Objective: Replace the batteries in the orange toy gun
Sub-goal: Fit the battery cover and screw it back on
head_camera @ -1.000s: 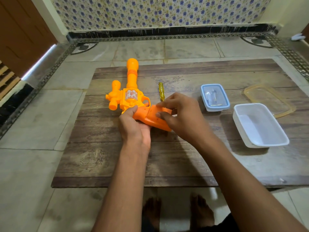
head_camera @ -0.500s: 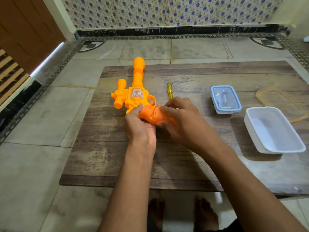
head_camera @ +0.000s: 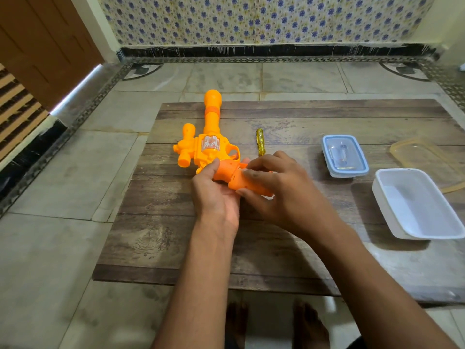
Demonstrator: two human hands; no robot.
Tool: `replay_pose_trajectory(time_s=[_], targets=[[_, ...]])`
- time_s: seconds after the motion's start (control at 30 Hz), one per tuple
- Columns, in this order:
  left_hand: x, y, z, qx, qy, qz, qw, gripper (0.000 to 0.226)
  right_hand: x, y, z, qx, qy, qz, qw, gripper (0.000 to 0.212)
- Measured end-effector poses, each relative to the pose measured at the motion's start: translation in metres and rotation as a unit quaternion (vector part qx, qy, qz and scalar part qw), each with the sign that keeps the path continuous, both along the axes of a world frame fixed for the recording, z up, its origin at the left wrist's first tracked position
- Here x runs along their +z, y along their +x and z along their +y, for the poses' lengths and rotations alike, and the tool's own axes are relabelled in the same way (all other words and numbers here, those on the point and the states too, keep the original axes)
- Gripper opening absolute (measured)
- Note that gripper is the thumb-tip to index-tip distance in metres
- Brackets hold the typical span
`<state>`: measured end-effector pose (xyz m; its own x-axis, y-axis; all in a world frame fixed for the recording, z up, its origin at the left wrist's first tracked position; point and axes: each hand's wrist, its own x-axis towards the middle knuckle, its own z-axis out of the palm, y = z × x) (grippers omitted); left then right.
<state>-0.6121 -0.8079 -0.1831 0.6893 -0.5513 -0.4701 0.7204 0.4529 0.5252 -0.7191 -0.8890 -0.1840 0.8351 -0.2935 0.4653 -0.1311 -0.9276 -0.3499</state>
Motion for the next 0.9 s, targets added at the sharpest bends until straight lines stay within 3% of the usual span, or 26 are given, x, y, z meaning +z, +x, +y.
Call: replay_pose_trajectory(time_s=[0.3, 0.57, 0.9], targets=[[0.0042, -0.0015, 0.0037, -0.025, 0.019, -0.004, 0.999, 0.033, -0.0002, -0.0017, 0.0005, 0.009, 0.012, -0.014, 1.000, 0.037], [0.0014, -0.0008, 0.0025, -0.030, 0.026, -0.011, 0.999, 0.042, 0.0006, -0.0029, -0.0017, 0.028, 0.121, -0.069, 0.990, 0.028], [0.0034, -0.0010, 0.0012, -0.028, 0.024, -0.012, 0.999, 0.042, -0.0016, -0.0031, 0.0004, -0.022, 0.071, -0.038, 0.997, 0.039]])
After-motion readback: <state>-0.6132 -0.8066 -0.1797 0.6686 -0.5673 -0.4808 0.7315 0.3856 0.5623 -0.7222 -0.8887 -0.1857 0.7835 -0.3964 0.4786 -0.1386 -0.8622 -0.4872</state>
